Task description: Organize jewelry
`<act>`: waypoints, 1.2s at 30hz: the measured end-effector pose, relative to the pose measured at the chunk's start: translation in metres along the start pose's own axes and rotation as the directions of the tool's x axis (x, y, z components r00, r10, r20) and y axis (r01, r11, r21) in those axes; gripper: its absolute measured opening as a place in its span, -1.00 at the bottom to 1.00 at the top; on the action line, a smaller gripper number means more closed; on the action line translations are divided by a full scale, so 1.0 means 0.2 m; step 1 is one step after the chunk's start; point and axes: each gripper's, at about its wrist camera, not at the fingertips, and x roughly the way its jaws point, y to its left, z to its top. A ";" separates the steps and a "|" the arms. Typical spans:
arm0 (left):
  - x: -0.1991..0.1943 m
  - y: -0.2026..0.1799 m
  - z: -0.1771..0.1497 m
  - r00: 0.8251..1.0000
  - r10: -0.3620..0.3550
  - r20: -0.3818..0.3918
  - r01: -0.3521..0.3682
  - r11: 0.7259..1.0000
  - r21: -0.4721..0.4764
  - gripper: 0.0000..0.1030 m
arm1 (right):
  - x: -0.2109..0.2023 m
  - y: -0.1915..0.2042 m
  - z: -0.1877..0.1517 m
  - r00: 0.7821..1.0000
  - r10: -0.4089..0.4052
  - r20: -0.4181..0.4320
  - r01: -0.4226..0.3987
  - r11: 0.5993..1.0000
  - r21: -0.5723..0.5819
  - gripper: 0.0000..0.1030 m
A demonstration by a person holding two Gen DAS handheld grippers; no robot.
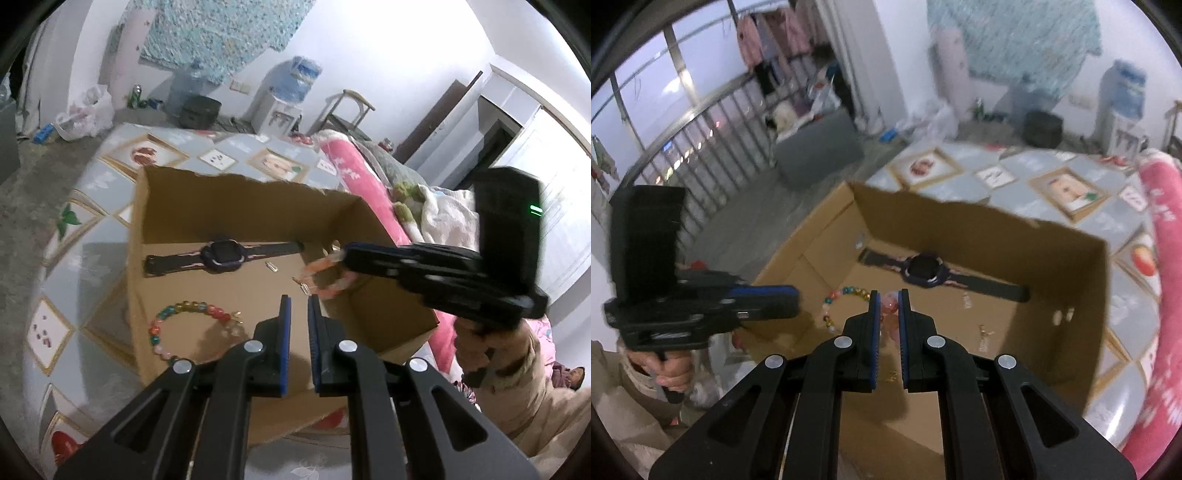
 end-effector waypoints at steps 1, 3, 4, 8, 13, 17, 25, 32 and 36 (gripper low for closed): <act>-0.01 0.00 -0.01 1.000 0.004 0.004 -0.004 1.000 -0.002 -0.82 | 0.05 0.00 0.00 0.999 -0.019 -0.039 0.019 1.000 -0.008 -0.81; -0.04 0.02 -0.03 1.000 0.015 0.007 -0.015 1.000 -0.006 -0.81 | 0.11 -0.02 -0.01 0.993 -0.075 -0.086 0.074 0.997 -0.017 -0.80; -0.05 0.03 -0.04 1.000 0.020 0.008 -0.020 1.000 -0.005 -0.81 | 0.12 -0.03 -0.02 0.990 -0.098 -0.099 0.096 0.995 -0.018 -0.80; -0.08 0.04 -0.07 0.999 0.031 0.015 -0.031 1.000 -0.001 -0.81 | 0.09 -0.07 -0.07 0.988 -0.115 -0.098 0.118 0.993 0.021 -0.75; -0.17 0.05 -0.10 0.996 0.057 0.061 -0.058 0.998 0.016 -0.52 | -0.17 -0.09 -0.15 0.990 -0.138 0.027 0.134 0.986 0.104 -0.44; -0.27 0.05 -0.11 0.985 0.119 0.124 -0.123 0.992 0.025 0.17 | -0.42 -0.14 -0.22 0.968 -0.197 0.154 0.164 0.965 0.206 -0.10; -0.29 0.17 -0.16 0.957 0.280 0.077 -0.277 0.959 -0.054 0.67 | -0.61 -0.36 -0.47 0.947 -0.261 0.188 0.148 0.872 0.467 0.35; -0.08 0.29 -0.25 0.993 0.083 -0.080 -0.099 0.972 -0.214 0.67 | -0.34 -0.46 -0.56 0.997 -0.046 0.066 0.003 0.843 0.539 0.35; -0.04 0.26 -0.28 0.995 0.065 -0.082 -0.083 0.967 -0.239 0.69 | -0.28 -0.40 -0.54 0.999 -0.032 0.030 0.013 0.861 0.508 0.37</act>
